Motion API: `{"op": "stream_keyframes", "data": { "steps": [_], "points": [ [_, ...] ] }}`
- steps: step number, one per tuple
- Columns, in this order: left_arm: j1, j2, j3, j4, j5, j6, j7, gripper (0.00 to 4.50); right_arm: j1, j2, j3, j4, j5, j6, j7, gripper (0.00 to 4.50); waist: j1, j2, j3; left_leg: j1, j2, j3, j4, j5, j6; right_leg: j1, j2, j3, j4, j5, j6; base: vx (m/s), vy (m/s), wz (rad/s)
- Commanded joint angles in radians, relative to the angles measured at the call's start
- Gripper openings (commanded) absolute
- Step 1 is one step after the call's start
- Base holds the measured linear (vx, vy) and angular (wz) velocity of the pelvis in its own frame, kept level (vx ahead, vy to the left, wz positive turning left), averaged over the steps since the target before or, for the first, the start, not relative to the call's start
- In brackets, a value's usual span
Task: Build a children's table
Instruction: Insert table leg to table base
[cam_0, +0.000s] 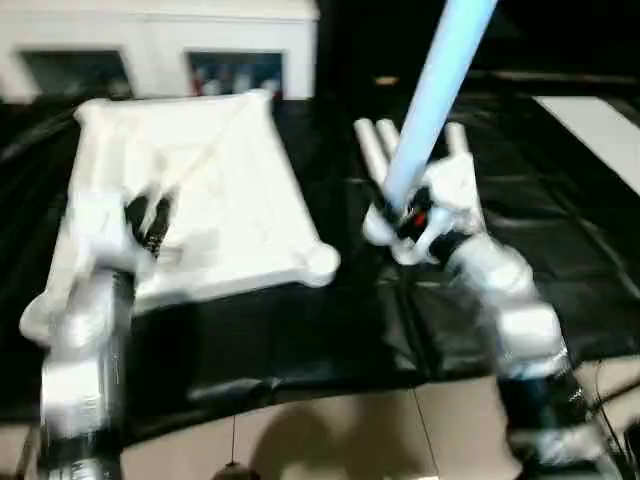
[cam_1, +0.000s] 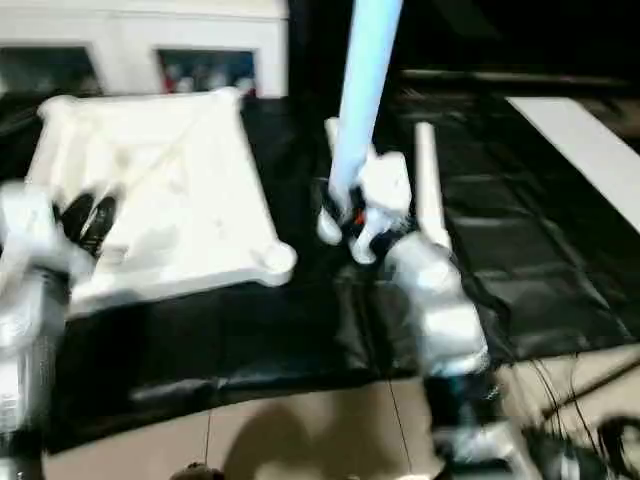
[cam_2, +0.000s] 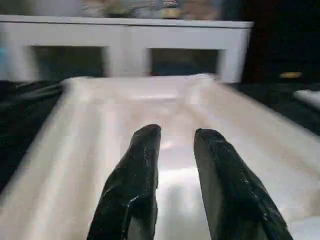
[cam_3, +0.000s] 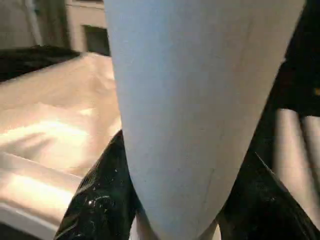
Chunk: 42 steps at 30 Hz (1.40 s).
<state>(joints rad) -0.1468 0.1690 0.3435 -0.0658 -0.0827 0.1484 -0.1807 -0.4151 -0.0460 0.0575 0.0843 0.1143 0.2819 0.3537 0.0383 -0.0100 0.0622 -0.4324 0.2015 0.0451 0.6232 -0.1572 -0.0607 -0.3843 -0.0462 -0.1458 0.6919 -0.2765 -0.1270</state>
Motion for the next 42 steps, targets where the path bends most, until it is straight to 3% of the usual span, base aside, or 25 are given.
{"op": "stream_keyframes", "data": {
  "steps": [1,2,3,4,5,6,7,10,13,17,20,22,24,28,30,31,32,33,34,35,36,38,39,40,42],
  "points": [
    [0.001,-0.033,-0.034,-0.081,0.032,0.037,0.073,1.36,0.017,-0.004,-0.028,-0.002,0.018,-0.007,-0.037,1.85,0.001,0.030,-0.052,0.066,0.169,-0.018,-0.164,-0.304,0.252,-0.012,-0.038,0.062,0.038,-0.075,-0.106,-0.018,-0.267,0.69],
    [0.004,-0.040,-0.050,-0.094,0.045,0.024,0.085,1.36,0.027,-0.003,-0.023,0.000,0.007,-0.021,-0.046,1.85,0.007,0.010,-0.050,0.065,0.153,0.012,-0.157,-0.367,0.226,-0.010,-0.056,0.092,0.012,-0.048,-0.093,-0.006,-0.214,0.45],
    [0.003,-0.050,-0.070,-0.103,0.043,0.030,0.096,1.36,0.043,-0.006,-0.013,-0.007,0.000,-0.037,-0.040,1.85,0.028,-0.022,-0.043,0.070,0.020,0.111,-0.030,-0.447,0.111,-0.038,-0.085,0.134,-0.129,-0.174,-0.138,-0.013,-0.243,0.44],
    [-0.002,-0.058,-0.092,-0.095,0.057,0.041,0.111,1.36,0.059,-0.003,-0.005,-0.016,-0.004,-0.049,-0.034,1.85,0.075,-0.018,-0.034,0.071,-0.016,0.126,0.067,-0.278,0.052,-0.024,-0.157,0.180,-0.208,-0.586,-0.001,-0.045,-0.177,0.18],
    [-0.005,-0.059,-0.110,-0.077,0.082,0.036,0.117,1.36,0.070,0.002,-0.002,-0.023,-0.003,-0.049,-0.031,1.85,0.079,-0.036,-0.036,0.034,-0.003,0.118,0.061,-0.190,0.038,0.016,-0.169,0.206,-0.206,-0.711,0.099,-0.045,-0.177,0.18],
    [-0.006,-0.062,-0.127,-0.044,0.106,0.018,0.119,1.36,0.081,0.005,0.000,-0.027,-0.007,-0.047,-0.032,1.85,0.106,-0.007,-0.043,0.029,0.014,0.095,0.018,-0.141,-0.001,0.028,-0.166,0.204,-0.192,-0.750,0.228,-0.033,-0.104,-0.02],
    [-0.006,-0.061,-0.146,-0.008,0.132,-0.008,0.118,1.36,0.093,0.004,0.002,-0.032,-0.010,-0.044,-0.031,1.85,0.102,-0.024,-0.051,0.048,0.012,0.096,-0.030,-0.177,-0.019,0.027,-0.110,0.173,-0.164,-0.567,0.262,-0.033,-0.067,0.04],
    [-0.004,-0.067,-0.174,0.004,0.150,-0.014,0.112,1.36,0.109,0.001,-0.007,-0.043,0.007,-0.029,-0.023,1.85,0.100,-0.006,-0.067,0.065,0.015,0.097,-0.075,-0.161,-0.006,0.044,-0.076,0.127,-0.146,-0.208,0.192,-0.053,-0.052,0.05],
    [-0.004,-0.062,-0.206,-0.022,0.159,0.011,0.113,1.36,0.110,-0.004,-0.008,-0.029,0.027,-0.029,-0.013,1.85,0.089,0.015,-0.049,0.094,0.035,0.092,-0.098,-0.374,-0.034,0.038,-0.082,0.111,-0.180,-0.453,0.148,-0.017,-0.010,0.01],
    [-0.029,-0.052,-0.221,0.011,0.150,-0.002,0.098,1.36,0.111,-0.010,0.023,-0.007,0.001,-0.063,0.003,1.85,0.045,0.044,-0.023,0.198,0.046,0.073,-0.119,-0.754,-0.023,0.045,-0.056,0.032,-0.234,-0.586,0.109,0.013,0.056,-0.06],
    [-0.031,-0.049,-0.222,0.025,0.150,-0.012,0.089,1.36,0.113,-0.007,0.016,-0.017,0.014,-0.063,0.009,1.85,0.023,0.042,-0.036,0.169,0.070,0.051,-0.172,-0.801,-0.011,0.097,-0.077,0.074,-0.167,-0.362,0.056,0.064,0.073,-0.22],
    [-0.029,-0.050,-0.220,0.027,0.148,-0.014,0.090,1.36,0.110,-0.007,0.017,-0.009,0.021,-0.073,0.024,1.85,0.043,0.012,-0.045,0.110,-0.009,0.105,-0.100,-0.414,0.031,0.140,-0.124,0.121,-0.236,-0.598,0.048,0.082,0.031,-0.10],
    [-0.026,-0.049,-0.221,0.024,0.148,-0.012,0.092,1.36,0.108,-0.009,0.020,-0.005,0.024,-0.079,0.032,1.85,0.058,0.015,-0.061,0.073,-0.009,0.102,-0.085,-0.199,0.087,0.167,-0.127,0.128,-0.229,-0.525,0.027,0.096,0.023,-0.04],
    [-0.021,-0.045,-0.222,0.034,0.141,-0.019,0.096,1.36,0.098,-0.005,0.023,0.007,0.029,-0.089,0.033,1.85,0.023,0.048,-0.091,0.155,0.039,0.062,-0.117,-0.074,0.150,0.119,-0.048,0.070,-0.137,-0.016,-0.064,0.160,0.014,0.03],
    [-0.022,-0.042,-0.220,0.042,0.136,-0.021,0.096,1.36,0.097,-0.006,0.025,0.003,0.026,-0.091,0.033,1.85,-0.019,0.050,-0.107,0.266,0.097,-0.011,-0.081,0.131,0.377,0.000,-0.061,0.059,-0.056,0.095,-0.055,0.186,0.002,0.06],
    [-0.024,-0.042,-0.222,0.050,0.136,-0.024,0.095,1.36,0.099,-0.008,0.024,-0.004,0.028,-0.090,0.036,1.85,-0.020,0.044,-0.104,0.282,0.105,-0.022,-0.067,0.187,0.425,-0.028,-0.073,0.070,-0.043,0.098,-0.041,0.152,-0.022,0.07],
    [-0.024,-0.043,-0.222,0.054,0.136,-0.026,0.095,1.36,0.099,-0.010,0.022,-0.006,0.030,-0.088,0.038,1.85,-0.015,0.020,-0.097,0.230,0.059,0.006,-0.041,0.222,0.454,0.003,-0.104,0.111,-0.051,0.191,-0.050,0.152,-0.022,0.07],
    [-0.024,-0.043,-0.222,0.054,0.136,-0.026,0.095,1.36,0.099,-0.010,0.022,-0.006,0.030,-0.088,0.038,1.85,0.029,-0.034,-0.100,0.034,-0.117,0.097,0.053,0.021,0.384,0.209,-0.092,0.217,-0.100,0.427,-0.116,0.132,0.002,0.14],
    [-0.023,-0.042,-0.225,0.055,0.137,-0.027,0.098,1.36,0.100,-0.013,0.021,-0.004,0.031,-0.090,0.043,1.85,0.055,-0.024,-0.105,-0.014,-0.101,0.083,0.089,-0.089,0.318,0.255,-0.163,0.272,-0.113,0.550,-0.155,0.124,0.035,0.19],
    [-0.021,-0.042,-0.227,0.054,0.137,-0.028,0.101,1.36,0.100,-0.015,0.019,-0.001,0.031,-0.093,0.047,1.85,0.068,-0.016,-0.085,-0.050,-0.053,0.054,0.102,-0.087,0.178,0.238,-0.177,0.246,-0.108,0.678,-0.147,0.124,0.035,0.19],
    [-0.013,-0.046,-0.227,0.044,0.137,-0.025,0.108,1.36,0.095,-0.015,0.016,0.012,0.032,-0.097,0.051,1.85,0.057,-0.020,-0.077,-0.032,-0.045,0.055,0.051,-0.022,0.099,0.208,-0.119,0.173,-0.117,0.559,-0.104,0.093,0.005,0.03],
    [0.008,-0.048,-0.224,0.012,0.136,-0.019,0.112,1.36,0.075,-0.001,0.007,0.041,0.048,-0.094,0.051,1.85,0.042,0.052,-0.083,0.046,0.005,0.045,-0.054,0.068,0.142,0.170,-0.056,0.080,-0.132,0.200,0.014,0.097,-0.014,-0.03],
    [0.008,-0.048,-0.224,0.012,0.136,-0.019,0.112,1.36,0.075,-0.001,0.007,0.041,0.048,-0.094,0.051,1.85,-0.017,0.073,-0.076,0.134,0.104,-0.078,-0.106,-0.028,0.350,0.064,0.003,0.042,0.018,-0.037,0.070,0.126,0.005,-0.16],
    [0.018,-0.044,-0.218,0.005,0.133,-0.019,0.110,1.36,0.063,0.006,0.008,0.053,0.051,-0.091,0.044,1.85,-0.030,0.056,-0.103,0.213,0.125,-0.117,-0.071,0.033,0.516,-0.016,-0.019,0.064,0.056,-0.150,0.097,0.117,-0.024,-0.20],
    [0.024,-0.042,-0.210,0.009,0.123,-0.026,0.104,1.36,0.053,0.013,0.009,0.065,0.055,-0.086,0.041,1.85,-0.030,0.044,-0.095,0.177,0.090,-0.074,-0.070,0.056,0.542,-0.041,-0.027,0.080,0.072,-0.062,0.173,0.083,-0.027,-0.14]
  ]
}}
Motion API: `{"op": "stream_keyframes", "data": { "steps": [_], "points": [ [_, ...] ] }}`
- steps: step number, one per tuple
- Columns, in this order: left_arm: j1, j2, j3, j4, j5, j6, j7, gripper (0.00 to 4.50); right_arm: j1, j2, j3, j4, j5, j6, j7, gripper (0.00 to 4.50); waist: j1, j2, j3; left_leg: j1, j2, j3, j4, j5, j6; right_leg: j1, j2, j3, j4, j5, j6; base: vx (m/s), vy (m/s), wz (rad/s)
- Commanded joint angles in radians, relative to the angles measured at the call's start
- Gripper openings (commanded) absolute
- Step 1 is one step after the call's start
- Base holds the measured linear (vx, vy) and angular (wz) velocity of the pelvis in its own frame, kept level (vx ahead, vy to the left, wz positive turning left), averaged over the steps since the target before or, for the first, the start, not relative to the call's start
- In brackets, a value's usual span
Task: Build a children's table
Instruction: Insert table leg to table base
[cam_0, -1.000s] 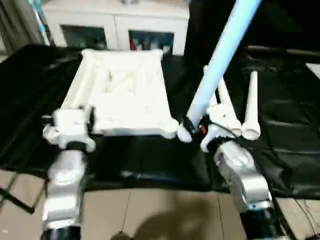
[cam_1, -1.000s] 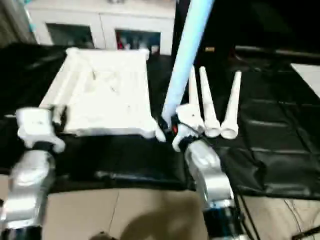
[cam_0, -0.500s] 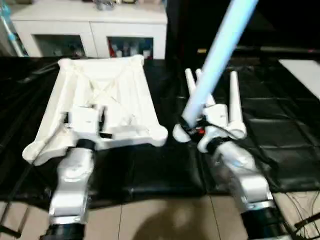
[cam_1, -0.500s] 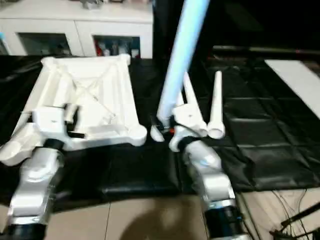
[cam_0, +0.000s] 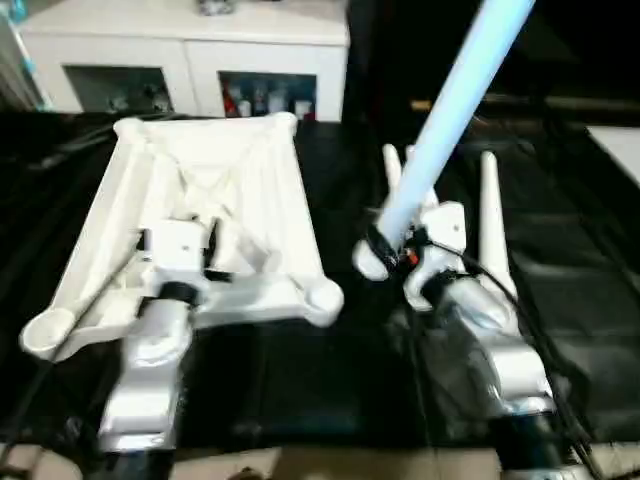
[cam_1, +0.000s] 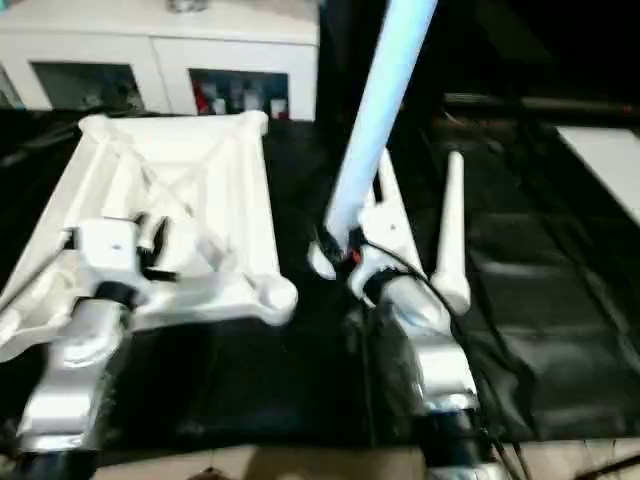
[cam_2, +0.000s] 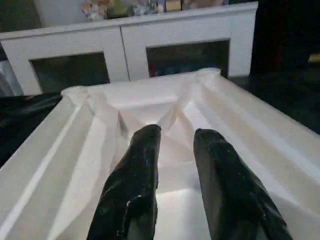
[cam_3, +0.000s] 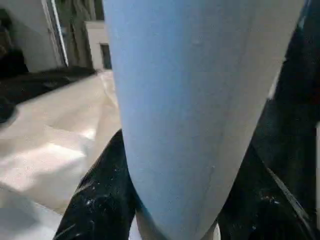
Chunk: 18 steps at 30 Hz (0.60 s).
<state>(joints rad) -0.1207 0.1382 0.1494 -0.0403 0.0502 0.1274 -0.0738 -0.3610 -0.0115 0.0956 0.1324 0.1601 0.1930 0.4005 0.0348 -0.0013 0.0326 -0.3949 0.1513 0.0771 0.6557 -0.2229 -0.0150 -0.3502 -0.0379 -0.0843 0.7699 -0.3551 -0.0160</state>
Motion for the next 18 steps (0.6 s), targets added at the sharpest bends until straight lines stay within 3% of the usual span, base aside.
{"op": "stream_keyframes", "data": {
  "steps": [1,2,3,4,5,6,7,8,9,10,11,12,13,14,15,17,18],
  "points": [
    [0.009,-0.007,-0.021,-0.017,-0.055,-0.015,-0.062,1.36,-0.004,-0.021,-0.032,0.014,0.020,0.020,-0.002,1.85,-0.021,0.018,-0.056,0.112,0.120,-0.068,-0.107,0.133,0.480,-0.079,-0.041,0.033,-0.033,0.111,0.076,0.000,0.000,0.00],
    [0.009,-0.007,-0.021,-0.017,-0.055,-0.015,-0.062,1.36,-0.004,-0.021,-0.032,0.014,0.020,0.020,-0.002,1.85,-0.017,-0.001,-0.048,0.081,0.104,-0.045,-0.107,0.116,0.452,-0.064,-0.054,0.053,-0.073,0.176,0.059,0.000,0.000,0.00],
    [0.018,0.008,-0.042,-0.025,-0.106,-0.016,-0.151,1.36,-0.004,-0.029,-0.032,-0.009,0.036,0.042,0.016,1.85,0.011,-0.056,-0.046,0.012,0.028,0.023,-0.062,-0.031,0.301,-0.012,-0.121,0.122,-0.201,0.210,0.031,-0.018,-0.099,0.01],
    [0.023,0.021,-0.059,-0.030,-0.143,-0.017,-0.213,1.54,-0.005,-0.035,-0.034,-0.025,0.046,0.058,0.030,1.85,0.047,-0.056,-0.044,-0.012,0.014,0.025,-0.041,-0.028,0.153,0.038,-0.195,0.159,-0.217,0.133,0.032,-0.023,-0.129,-0.04],
    [0.020,0.048,-0.078,-0.023,-0.190,-0.030,-0.308,1.65,-0.013,-0.046,-0.042,-0.041,0.074,0.081,0.059,1.85,0.052,-0.062,-0.051,-0.010,0.029,0.022,-0.063,0.023,0.092,0.039,-0.176,0.143,-0.199,0.153,0.044,-0.023,-0.129,-0.04],
    [0.010,0.081,-0.098,-0.009,-0.216,-0.042,-0.394,1.72,-0.023,-0.059,-0.047,-0.045,0.084,0.096,0.084,1.85,0.057,-0.055,-0.053,0.005,0.032,0.028,-0.086,0.061,0.031,0.026,-0.129,0.117,-0.182,0.236,0.034,-0.037,-0.113,-0.05],
    [0.002,0.102,-0.108,0.001,-0.227,-0.050,-0.441,1.72,-0.031,-0.067,-0.050,-0.043,0.088,0.103,0.097,1.85,0.054,-0.050,-0.056,0.013,0.037,0.031,-0.091,0.074,0.024,0.017,-0.119,0.110,-0.177,0.294,0.014,-0.056,-0.079,-0.03],
    [-0.032,0.151,-0.117,0.033,-0.245,-0.046,-0.542,1.75,-0.054,-0.088,-0.048,-0.021,0.089,0.089,0.126,1.85,0.045,-0.035,-0.052,0.008,0.036,0.038,-0.101,0.043,-0.006,0.017,-0.098,0.094,-0.180,0.294,-0.031,-0.056,-0.079,-0.03],
    [-0.068,0.189,-0.130,0.064,-0.244,-0.040,-0.613,1.75,-0.073,-0.107,-0.047,0.001,0.081,0.070,0.144,1.85,0.043,-0.009,-0.046,0.021,0.049,0.039,-0.115,-0.067,-0.043,0.007,-0.093,0.087,-0.188,0.168,-0.078,-0.074,-0.038,-0.08],
    [-0.075,0.195,-0.132,0.070,-0.244,-0.039,-0.624,1.85,-0.076,-0.110,-0.047,0.005,0.080,0.067,0.147,1.85,0.038,-0.017,-0.041,0.031,0.056,0.047,-0.123,-0.172,-0.071,0.003,-0.088,0.085,-0.203,0.010,-0.106,-0.084,-0.009,-0.03],
    [-0.112,0.232,-0.153,0.101,-0.244,-0.027,-0.699,2.02,-0.093,-0.128,-0.050,0.021,0.079,0.056,0.164,1.85,0.037,-0.013,-0.040,0.034,0.061,0.046,-0.128,-0.207,-0.083,0.002,-0.087,0.084,-0.205,-0.047,-0.117,-0.084,-0.009,-0.03],
    [-0.136,0.258,-0.174,0.122,-0.251,-0.005,-0.767,2.10,-0.100,-0.137,-0.057,0.026,0.090,0.060,0.177,1.85,0.036,0.000,-0.034,0.040,0.064,0.047,-0.135,-0.272,-0.102,-0.009,-0.084,0.084,-0.216,-0.133,-0.126,-0.092,0.019,0.00],
    [-0.154,0.272,-0.191,0.136,-0.256,0.016,-0.810,2.12,-0.107,-0.146,-0.062,0.029,0.099,0.066,0.186,1.85,0.036,-0.002,-0.029,0.047,0.066,0.047,-0.139,-0.340,-0.112,-0.017,-0.085,0.085,-0.224,-0.211,-0.128,-0.085,0.033,-0.01],
    [-0.167,0.288,-0.207,0.152,-0.260,0.039,-0.852,2.12,-0.110,-0.154,-0.062,0.031,0.102,0.065,0.194,1.85,0.036,0.005,-0.027,0.048,0.065,0.046,-0.140,-0.365,-0.117,-0.019,-0.086,0.086,-0.226,-0.239,-0.127,-0.085,0.033,-0.01],
    [-0.168,0.289,-0.209,0.153,-0.260,0.040,-0.855,2.18,-0.110,-0.154,-0.063,0.031,0.102,0.065,0.194,1.85,0.036,-0.002,-0.025,0.050,0.066,0.047,-0.141,-0.392,-0.121,-0.021,-0.089,0.086,-0.233,-0.284,-0.118,-0.069,0.043,-0.03],
    [-0.214,0.337,-0.268,0.204,-0.249,0.065,-0.949,2.47,-0.131,-0.180,-0.071,0.042,0.108,0.077,0.220,1.85,0.037,-0.002,-0.022,0.047,0.062,0.048,-0.146,-0.402,-0.117,-0.018,-0.096,0.084,-0.243,-0.350,-0.096,-0.057,0.049,-0.06],
    [-0.245,0.371,-0.302,0.244,-0.239,0.077,-1.008,2.54,-0.143,-0.196,-0.065,0.045,0.112,0.089,0.253,1.85,0.039,-0.002,-0.019,0.054,0.061,0.051,-0.145,-0.418,-0.115,-0.027,-0.096,0.083,-0.250,-0.399,-0.079,0.000,0.000,0.00]
  ]
}}
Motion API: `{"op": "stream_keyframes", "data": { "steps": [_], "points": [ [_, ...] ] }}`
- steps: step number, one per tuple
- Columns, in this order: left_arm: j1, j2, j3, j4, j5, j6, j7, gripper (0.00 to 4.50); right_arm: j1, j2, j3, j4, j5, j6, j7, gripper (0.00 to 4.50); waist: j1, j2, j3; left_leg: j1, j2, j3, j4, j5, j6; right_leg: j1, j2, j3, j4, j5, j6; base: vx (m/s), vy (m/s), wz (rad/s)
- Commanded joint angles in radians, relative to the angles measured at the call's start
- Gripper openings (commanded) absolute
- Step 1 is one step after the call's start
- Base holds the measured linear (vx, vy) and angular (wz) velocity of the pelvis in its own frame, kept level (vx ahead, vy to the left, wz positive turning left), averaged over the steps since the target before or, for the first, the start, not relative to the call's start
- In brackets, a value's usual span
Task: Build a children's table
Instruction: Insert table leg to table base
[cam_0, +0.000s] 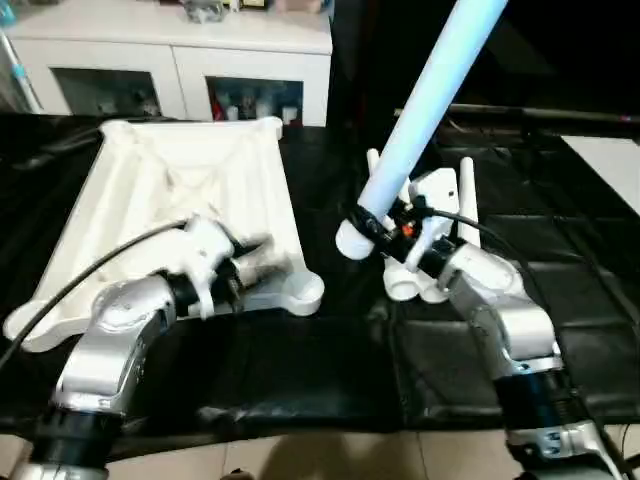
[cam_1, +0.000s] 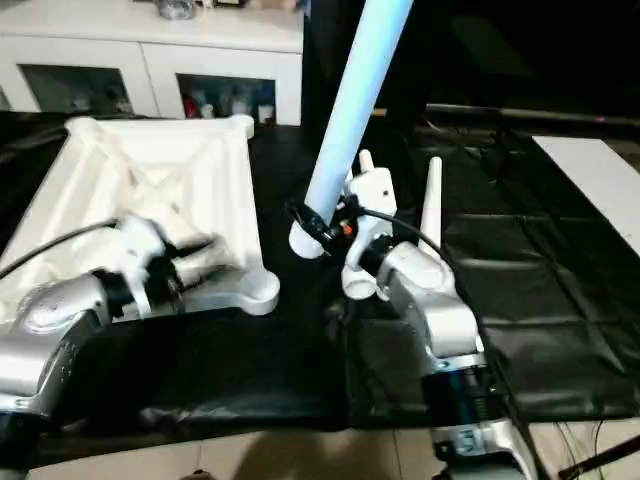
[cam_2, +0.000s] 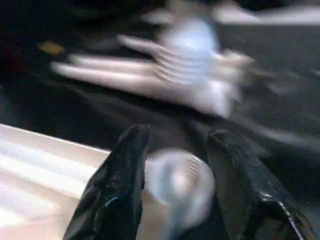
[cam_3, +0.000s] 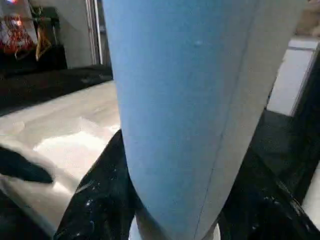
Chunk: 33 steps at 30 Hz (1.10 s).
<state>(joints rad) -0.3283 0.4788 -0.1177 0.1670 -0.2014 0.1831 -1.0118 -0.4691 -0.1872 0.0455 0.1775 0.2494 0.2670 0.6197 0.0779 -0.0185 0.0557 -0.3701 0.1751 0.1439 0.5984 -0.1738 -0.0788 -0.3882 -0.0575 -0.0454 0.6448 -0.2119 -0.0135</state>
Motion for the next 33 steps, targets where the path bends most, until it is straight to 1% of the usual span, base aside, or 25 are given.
{"op": "stream_keyframes", "data": {
  "steps": [1,3,4,5,6,7,8,9,11,12,13,14,15,17,19,20,21,22,23,24,25,27,28,32,33],
  "points": [
    [-0.063,0.049,-0.047,0.077,0.034,0.014,-0.092,2.54,-0.042,-0.032,0.005,0.003,0.021,0.016,0.075,1.85,-0.004,0.015,-0.046,0.028,0.037,-0.019,-0.088,-0.468,-0.050,0.016,-0.082,0.044,-0.125,-0.562,-0.076,0.000,0.000,0.00],
    [-0.085,0.064,-0.055,0.114,0.055,0.005,-0.111,2.64,-0.048,-0.043,0.024,0.008,0.019,0.015,0.114,1.85,-0.006,0.014,-0.047,0.016,0.039,-0.020,-0.093,-0.432,-0.043,0.026,-0.084,0.042,-0.124,-0.526,-0.076,0.000,0.000,0.00],
    [-0.108,0.073,-0.056,0.174,0.086,-0.034,-0.107,2.79,-0.051,-0.043,0.050,0.018,0.015,0.007,0.147,1.85,-0.006,0.017,-0.048,0.016,0.041,-0.022,-0.094,-0.426,-0.044,0.026,-0.085,0.041,-0.120,-0.509,-0.081,0.000,0.000,0.00],
    [-0.127,0.080,-0.055,0.225,0.109,-0.064,-0.101,2.92,-0.051,-0.040,0.072,0.028,0.006,-0.002,0.163,1.85,-0.007,0.018,-0.038,0.016,0.038,-0.020,-0.095,-0.438,-0.037,0.019,-0.082,0.040,-0.128,-0.506,-0.083,0.000,0.000,0.00],
    [-0.127,0.080,-0.055,0.225,0.109,-0.064,-0.101,2.96,-0.051,-0.040,0.072,0.028,0.006,-0.002,0.163,1.85,-0.007,0.017,-0.042,0.018,0.039,-0.021,-0.095,-0.429,-0.038,0.024,-0.087,0.041,-0.123,-0.492,-0.090,0.000,0.000,0.00],
    [-0.143,0.087,-0.058,0.259,0.119,-0.077,-0.103,2.96,-0.051,-0.038,0.086,0.032,0.005,0.005,0.171,1.85,-0.009,0.013,-0.043,0.013,0.042,-0.021,-0.097,-0.407,-0.034,0.027,-0.087,0.041,-0.121,-0.463,-0.106,0.000,0.000,0.00],
    [-0.172,0.103,-0.067,0.303,0.129,-0.090,-0.098,2.96,-0.039,-0.030,0.097,0.005,0.029,0.038,0.188,1.85,-0.011,-0.009,-0.044,0.012,0.043,-0.018,-0.098,-0.394,-0.027,0.027,-0.087,0.041,-0.121,-0.454,-0.108,0.000,0.000,0.00],
    [-0.183,0.107,-0.071,0.315,0.131,-0.095,-0.094,2.96,-0.033,-0.029,0.096,-0.007,0.042,0.051,0.195,1.85,-0.002,-0.001,-0.040,0.022,0.042,-0.016,-0.094,-0.391,-0.019,0.016,-0.090,0.046,-0.119,-0.462,-0.113,0.000,0.000,0.00],
    [-0.203,0.113,-0.076,0.348,0.139,-0.106,-0.092,2.96,-0.007,-0.024,0.101,-0.020,0.043,0.048,0.199,1.85,0.000,0.027,-0.049,0.018,0.047,-0.018,-0.095,-0.359,-0.028,0.025,-0.091,0.046,-0.111,-0.374,-0.145,0.000,0.000,0.00],
    [-0.206,0.114,-0.077,0.359,0.145,-0.114,-0.094,2.96,0.002,-0.022,0.105,-0.020,0.034,0.039,0.195,1.85,0.003,0.021,-0.048,0.013,0.049,-0.018,-0.099,-0.356,-0.036,0.028,-0.085,0.043,-0.106,-0.311,-0.152,0.000,0.000,0.00],
    [-0.206,0.115,-0.082,0.364,0.151,-0.115,-0.107,2.96,0.012,-0.024,0.107,-0.023,0.029,0.031,0.194,1.85,0.013,0.044,-0.060,0.027,0.048,-0.017,-0.092,-0.374,-0.046,0.023,-0.085,0.044,-0.097,-0.269,-0.172,0.000,0.000,0.00],
    [-0.206,0.116,-0.082,0.364,0.151,-0.114,-0.109,2.66,0.013,-0.024,0.107,-0.023,0.029,0.031,0.194,1.85,0.011,0.031,-0.060,0.029,0.050,-0.011,-0.092,-0.372,-0.044,0.022,-0.084,0.045,-0.103,-0.242,-0.180,0.000,0.000,0.00],
    [-0.206,0.118,-0.088,0.366,0.164,-0.112,-0.115,2.59,0.021,-0.027,0.104,-0.030,0.033,0.030,0.197,1.85,0.020,0.039,-0.061,0.022,0.047,-0.013,-0.090,-0.355,-0.044,0.029,-0.085,0.045,-0.094,-0.208,-0.199,0.054,0.002,0.01],
    [-0.207,0.131,-0.101,0.357,0.184,-0.106,-0.128,2.59,0.037,-0.029,0.095,-0.056,0.046,0.032,0.192,1.85,0.026,0.031,-0.062,0.023,0.047,-0.005,-0.085,-0.325,-0.029,0.028,-0.084,0.048,-0.093,-0.166,-0.209,0.060,-0.007,0.03],
    [-0.207,0.126,-0.097,0.339,0.161,-0.085,-0.148,2.39,0.053,-0.037,0.080,-0.064,0.072,0.036,0.213,1.85,0.042,0.065,-0.074,0.011,0.045,-0.010,-0.077,-0.222,-0.025,0.039,-0.084,0.045,-0.073,-0.016,-0.229,0.061,-0.017,-0.01],
    [-0.202,0.125,-0.092,0.322,0.143,-0.074,-0.157,2.22,0.059,-0.045,0.085,-0.051,0.056,0.024,0.211,1.85,0.043,0.067,-0.075,0.013,0.046,-0.006,-0.075,-0.214,-0.022,0.036,-0.081,0.043,-0.075,0.024,-0.235,0.058,-0.018,-0.02],
    [-0.202,0.125,-0.092,0.322,0.143,-0.074,-0.157,2.22,0.059,-0.045,0.085,-0.051,0.056,0.024,0.211,1.85,0.043,0.052,-0.073,0.009,0.043,-0.004,-0.073,-0.199,-0.015,0.041,-0.077,0.042,-0.071,0.068,-0.251,0.000,0.000,0.00],
    [-0.194,0.120,-0.087,0.304,0.129,-0.064,-0.157,2.15,0.068,-0.056,0.090,-0.035,0.029,0.009,0.201,1.85,0.044,0.047,-0.073,0.004,0.040,-0.001,-0.071,-0.181,-0.004,0.046,-0.080,0.042,-0.071,0.065,-0.255,0.000,0.000,0.00],
    [-0.192,0.117,-0.086,0.301,0.129,-0.063,-0.156,2.07,0.072,-0.059,0.091,-0.033,0.022,0.007,0.195,1.85,0.047,0.048,-0.073,0.002,0.040,-0.001,-0.069,-0.170,-0.001,0.048,-0.082,0.042,-0.069,0.056,-0.254,0.000,0.000,0.00],
    [-0.194,0.114,-0.091,0.306,0.134,-0.072,-0.159,2.07,0.069,-0.060,0.085,-0.028,0.021,0.008,0.187,1.85,0.048,0.060,-0.071,0.003,0.041,0.000,-0.069,-0.174,0.003,0.043,-0.082,0.043,-0.075,0.016,-0.248,0.000,0.000,0.00],
    [-0.196,0.113,-0.092,0.316,0.138,-0.079,-0.161,1.77,0.065,-0.056,0.081,-0.028,0.026,0.014,0.182,1.85,0.046,0.060,-0.071,0.005,0.041,0.001,-0.070,-0.194,0.000,0.043,-0.081,0.042,-0.080,-0.030,-0.240,0.000,0.000,0.00],
    [-0.204,0.108,-0.102,0.335,0.150,-0.089,-0.166,1.71,0.052,-0.057,0.075,-0.022,0.019,0.012,0.167,1.85,0.041,0.063,-0.067,0.006,0.043,0.000,-0.074,-0.228,-0.010,0.042,-0.080,0.042,-0.086,-0.095,-0.227,0.000,0.000,0.00],
    [-0.214,0.103,-0.107,0.351,0.159,-0.083,-0.163,1.69,0.042,-0.059,0.066,-0.020,0.026,0.016,0.164,1.85,0.037,0.059,-0.066,0.007,0.043,0.000,-0.077,-0.241,-0.015,0.042,-0.080,0.042,-0.089,-0.127,-0.219,0.000,0.000,0.00],
    [-0.211,0.111,-0.115,0.344,0.165,-0.065,-0.170,1.26,0.032,-0.064,0.061,-0.013,0.025,0.016,0.157,1.85,0.034,0.061,-0.063,0.012,0.045,-0.002,-0.079,-0.267,-0.019,0.037,-0.081,0.044,-0.094,-0.198,-0.201,0.000,0.000,0.00],
    [-0.195,0.120,-0.118,0.314,0.157,-0.047,-0.179,1.21,0.028,-0.065,0.054,-0.013,0.025,0.016,0.149,1.85,0.034,0.055,-0.064,0.012,0.045,0.000,-0.079,-0.264,-0.018,0.036,-0.082,0.045,-0.095,-0.204,-0.201,0.000,0.000,0.00]
  ]
}}
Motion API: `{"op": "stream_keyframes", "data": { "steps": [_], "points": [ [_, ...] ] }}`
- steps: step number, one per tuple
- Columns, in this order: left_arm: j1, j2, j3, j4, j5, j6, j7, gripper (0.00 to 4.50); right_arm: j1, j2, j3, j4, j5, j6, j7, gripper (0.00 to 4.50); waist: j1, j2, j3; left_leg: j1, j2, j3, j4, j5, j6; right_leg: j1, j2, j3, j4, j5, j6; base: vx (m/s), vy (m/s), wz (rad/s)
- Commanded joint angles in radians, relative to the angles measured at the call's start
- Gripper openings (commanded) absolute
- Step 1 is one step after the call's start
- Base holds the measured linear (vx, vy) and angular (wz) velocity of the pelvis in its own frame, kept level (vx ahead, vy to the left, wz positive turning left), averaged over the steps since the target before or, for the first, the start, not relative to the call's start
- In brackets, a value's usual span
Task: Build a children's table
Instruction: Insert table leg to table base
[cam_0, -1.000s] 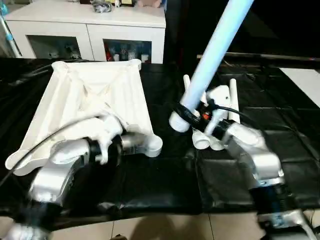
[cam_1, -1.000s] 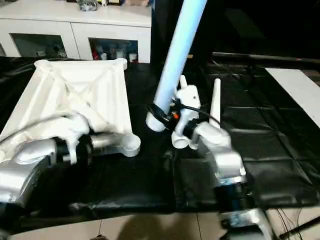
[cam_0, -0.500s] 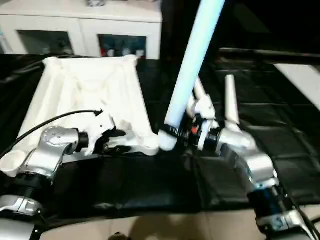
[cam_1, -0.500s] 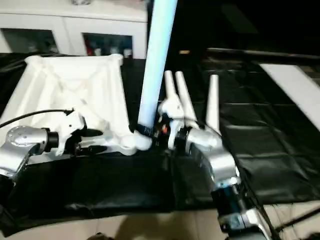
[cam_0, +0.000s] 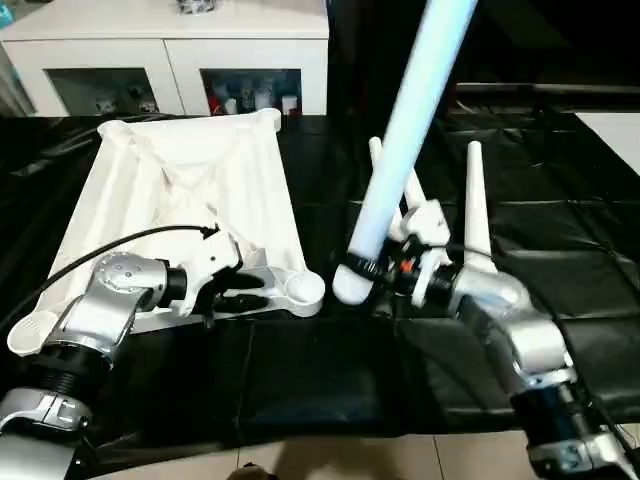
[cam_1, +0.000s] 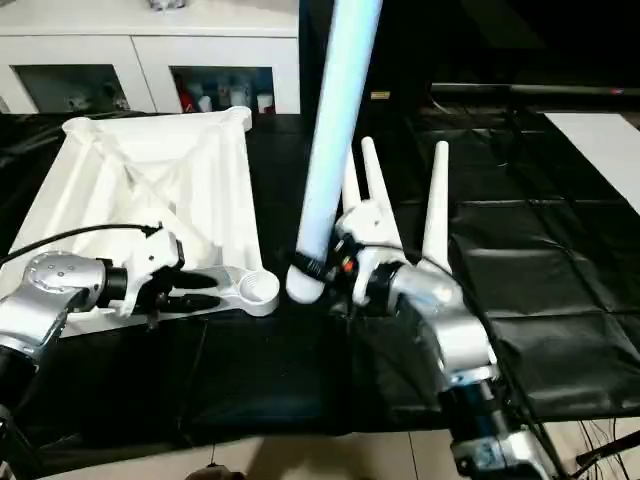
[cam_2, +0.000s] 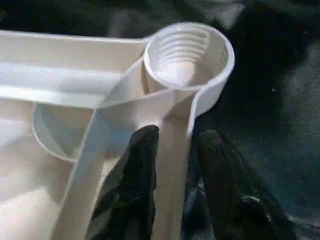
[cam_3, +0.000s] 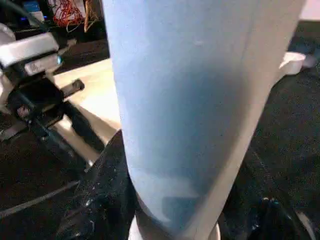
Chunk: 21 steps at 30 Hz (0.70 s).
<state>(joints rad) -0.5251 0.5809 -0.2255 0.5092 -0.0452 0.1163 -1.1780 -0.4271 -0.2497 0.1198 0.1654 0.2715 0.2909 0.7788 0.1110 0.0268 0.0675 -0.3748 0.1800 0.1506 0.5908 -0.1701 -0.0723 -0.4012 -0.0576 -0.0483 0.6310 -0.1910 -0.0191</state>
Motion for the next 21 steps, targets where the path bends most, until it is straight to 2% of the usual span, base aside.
{"op": "stream_keyframes", "data": {
  "steps": [1,3,6,7,8,10,15,18,19,21],
  "points": [
    [0.011,0.020,-0.005,-0.042,-0.004,0.029,-0.006,1.09,-0.017,-0.002,-0.025,-0.001,0.005,-0.007,-0.015,1.85,0.001,0.012,-0.076,0.015,0.042,-0.008,-0.072,-0.256,-0.024,0.049,-0.082,0.048,-0.079,-0.215,-0.198,0.000,0.000,0.00],
    [0.018,0.019,0.000,-0.050,-0.005,0.031,0.004,0.81,-0.019,-0.002,-0.029,-0.002,0.009,-0.005,-0.015,1.85,0.002,0.008,-0.077,0.014,0.042,-0.007,-0.070,-0.243,-0.018,0.049,-0.081,0.048,-0.076,-0.198,-0.201,0.000,0.000,0.00],
    [0.026,0.011,0.012,-0.035,-0.003,0.012,0.018,0.72,-0.019,0.001,-0.027,-0.010,0.015,0.003,-0.010,1.85,0.003,-0.002,-0.078,0.012,0.041,-0.004,-0.069,-0.218,-0.006,0.050,-0.081,0.047,-0.076,-0.179,-0.200,0.000,0.000,0.00],
    [0.028,0.011,0.011,-0.031,0.001,0.006,0.018,0.60,-0.019,0.003,-0.026,-0.011,0.015,0.004,-0.010,1.85,0.004,0.002,-0.078,0.011,0.041,-0.005,-0.069,-0.213,-0.004,0.049,-0.081,0.047,-0.075,-0.177,-0.199,0.000,0.000,0.00],
    [0.030,0.013,0.013,-0.024,0.004,-0.003,0.019,0.47,-0.020,0.007,-0.025,-0.010,0.018,0.004,-0.008,1.85,0.003,-0.003,-0.077,0.011,0.040,-0.004,-0.069,-0.214,-0.003,0.049,-0.081,0.047,-0.076,-0.181,-0.196,0.000,0.000,0.00],
    [0.032,0.015,0.014,-0.020,0.006,-0.010,0.020,0.33,-0.022,0.009,-0.023,-0.008,0.020,0.004,-0.007,1.85,0.003,-0.001,-0.077,0.011,0.040,-0.004,-0.069,-0.216,-0.002,0.048,-0.082,0.047,-0.077,-0.196,-0.191,0.000,0.000,0.00],
    [0.038,0.032,0.012,-0.022,0.019,-0.022,0.023,0.03,-0.029,0.007,-0.018,0.001,0.017,-0.001,0.001,1.85,0.001,-0.006,-0.077,0.009,0.040,-0.004,-0.071,-0.204,-0.003,0.050,-0.082,0.047,-0.076,-0.203,-0.179,0.000,0.000,0.00],
    [0.041,0.033,0.009,-0.025,0.020,-0.026,0.022,0.01,-0.029,0.005,-0.018,0.002,0.017,0.000,0.004,1.85,-0.006,-0.005,-0.078,0.007,0.039,-0.004,-0.069,-0.193,0.000,0.050,-0.082,0.047,-0.074,-0.179,-0.185,0.000,0.000,0.00],
    [0.043,0.032,0.010,-0.027,0.019,-0.020,0.024,0.30,-0.027,0.004,-0.018,0.000,0.016,0.000,0.005,1.85,-0.011,-0.007,-0.079,0.007,0.037,-0.002,-0.067,-0.185,0.004,0.051,-0.081,0.047,-0.073,-0.163,-0.190,0.000,0.000,0.00],
    [0.043,0.028,0.012,-0.022,0.016,-0.022,0.025,0.57,-0.025,0.004,-0.017,-0.001,0.015,0.000,0.005,1.85,-0.013,-0.006,-0.078,0.007,0.037,-0.002,-0.066,-0.181,0.008,0.051,-0.080,0.047,-0.073,-0.159,-0.194,0.000,0.000,0.00]
  ]
}}
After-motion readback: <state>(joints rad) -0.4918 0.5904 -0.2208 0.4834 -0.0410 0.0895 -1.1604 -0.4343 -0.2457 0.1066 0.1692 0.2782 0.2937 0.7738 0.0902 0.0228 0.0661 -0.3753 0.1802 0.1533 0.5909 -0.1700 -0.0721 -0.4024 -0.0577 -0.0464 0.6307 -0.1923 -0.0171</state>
